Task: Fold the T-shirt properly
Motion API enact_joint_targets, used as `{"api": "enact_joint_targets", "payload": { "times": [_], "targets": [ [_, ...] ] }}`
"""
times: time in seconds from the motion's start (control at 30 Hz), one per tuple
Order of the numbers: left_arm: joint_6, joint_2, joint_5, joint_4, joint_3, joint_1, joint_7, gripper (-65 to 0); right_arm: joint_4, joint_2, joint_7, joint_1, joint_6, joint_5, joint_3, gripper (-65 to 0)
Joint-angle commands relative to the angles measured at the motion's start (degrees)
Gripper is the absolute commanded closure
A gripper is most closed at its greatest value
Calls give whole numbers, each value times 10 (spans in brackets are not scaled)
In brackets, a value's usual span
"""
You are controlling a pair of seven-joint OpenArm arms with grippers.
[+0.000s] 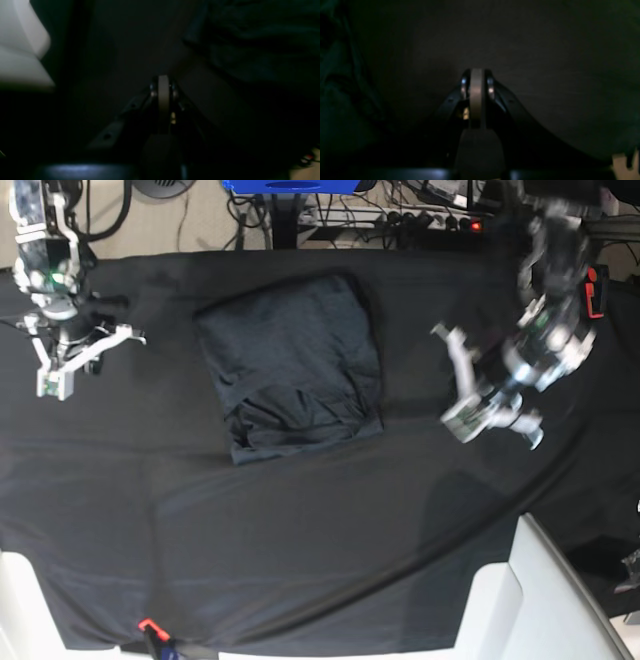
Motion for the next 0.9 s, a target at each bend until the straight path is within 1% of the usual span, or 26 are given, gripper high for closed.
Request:
{"api": "enact_joint_targets", "payload": {
  "times": [0.0, 0.1, 0.17, 0.27, 0.37, 0.4, 0.5, 0.57, 0.63, 0.67, 0.73, 0.8, 0.87],
  "targets": [
    [-3, -4, -20, 18, -20, 22, -19, 0, 18, 10, 10, -19, -2, -4, 11, -27],
    [-3, -4, -71, 21, -67, 103, -59, 0, 58, 11, 8, -75, -1, -4, 32, -27],
    [-3, -4, -93, 19, -76, 156, -91, 0, 78, 11, 8, -118, -1, -5, 37, -27],
    [-3, -3, -94, 6, -76, 215, -131, 0, 88, 27, 8, -174, -1, -5, 31, -27],
    [-3, 15, -94, -35, -80, 249, -168, 0, 83, 33, 5, -210, -1, -5, 24, -29],
    [-3, 21, -94, -52, -80, 259, -181, 0, 83, 33, -4, -222, -1, -5, 25, -29],
    [-3, 24, -94, -117, -63, 280, -221, 0, 78, 33, -41, -241, 0, -5, 24, -29],
    [-3, 21, -94, -197, -27, 279, -260, 0, 34, 33, -63, -235, 0, -5, 2, -29],
    [-3, 21, -94, -308, 13, 255, -318, 0, -46, 41, -69, -205, 0, -5, -42, -29],
    [7, 21, -94, -379, 34, 237, -355, 0, -96, 45, -69, -189, 0, -5, -72, -27],
    [32, 21, -94, -531, 94, 186, -431, 0, -193, 47, -66, -153, 0, -5, -143, -27],
    [55, 21, -94, -700, 165, 118, -506, 0, -289, 43, -64, -114, -1, -5, -208, -27],
    [66, 24, -94, -852, 238, 46, -555, 0, -385, 24, -53, -69, -2, -5, -263, -29]
  ]
}}
